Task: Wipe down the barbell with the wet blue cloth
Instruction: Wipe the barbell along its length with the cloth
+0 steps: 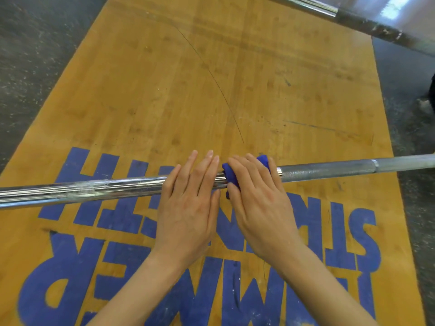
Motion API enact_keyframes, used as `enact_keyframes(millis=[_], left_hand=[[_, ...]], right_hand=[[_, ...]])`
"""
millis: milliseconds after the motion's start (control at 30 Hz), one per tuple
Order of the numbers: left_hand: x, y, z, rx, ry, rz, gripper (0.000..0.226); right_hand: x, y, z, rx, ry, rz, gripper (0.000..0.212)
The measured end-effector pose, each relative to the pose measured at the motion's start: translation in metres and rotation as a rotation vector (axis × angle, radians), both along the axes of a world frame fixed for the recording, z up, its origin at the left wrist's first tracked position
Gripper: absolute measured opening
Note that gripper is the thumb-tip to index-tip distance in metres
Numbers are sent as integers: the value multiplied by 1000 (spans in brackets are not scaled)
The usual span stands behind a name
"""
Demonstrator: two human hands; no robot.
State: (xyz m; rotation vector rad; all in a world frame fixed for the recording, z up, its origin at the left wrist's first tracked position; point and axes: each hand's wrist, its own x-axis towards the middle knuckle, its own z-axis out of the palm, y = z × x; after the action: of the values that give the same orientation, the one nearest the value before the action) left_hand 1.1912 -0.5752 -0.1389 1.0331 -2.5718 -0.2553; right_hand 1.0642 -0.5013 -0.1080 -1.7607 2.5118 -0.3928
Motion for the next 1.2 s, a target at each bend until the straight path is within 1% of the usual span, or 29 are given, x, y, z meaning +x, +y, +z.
enact_keyframes(millis=[67,167,200,300,367,433,533,600,667,700,767,833,900,967,1067,1133,1200], left_hand=[[2,6,-1,-1,-8,6,52],[7,15,-1,3,-4,-6,53],[9,18,-1,0,-15,-11,54],[15,28,-1,2,-42,-16,55],[18,35,1,9,-77,-18,57],[22,43,6,40,-84,-31,58],[31,48,16,85,-68,-40,59],[33,45,20,83,-62,-14,59],[32,42,18,71,-93,5,58],[32,42,18,62,-116,7,57],[33,47,15,47,-156,-7,57],[36,54,15,34,-171,-18,57],[38,58,14,20,-170,-18,57],[39,61,14,12,-168,-18,57],[42,67,15,37,-166,-31,57],[44,70,15,43,-169,-39,57],[46,73,14,55,-166,-51,58]], right_hand=[[-2,-10,1,13,-6,2,40],[-11,-31,1,-26,73,38,27],[-7,-24,2,-13,78,39,28],[13,17,0,23,38,18,40],[14,16,-3,49,9,44,44],[4,10,-3,86,-5,18,49],[-6,31,-3,38,36,-55,56],[7,40,-4,8,55,-126,49],[20,37,-8,-11,51,-104,39],[22,38,-11,-23,43,-70,38],[14,49,-11,-41,30,-33,39],[3,62,-8,-70,25,-96,38],[8,64,-6,-68,-11,-142,36],[22,70,-7,-69,-35,-76,37],[27,93,-9,-67,-40,48,46],[24,87,-7,-39,-24,39,49],[25,64,-5,38,-27,-12,49]])
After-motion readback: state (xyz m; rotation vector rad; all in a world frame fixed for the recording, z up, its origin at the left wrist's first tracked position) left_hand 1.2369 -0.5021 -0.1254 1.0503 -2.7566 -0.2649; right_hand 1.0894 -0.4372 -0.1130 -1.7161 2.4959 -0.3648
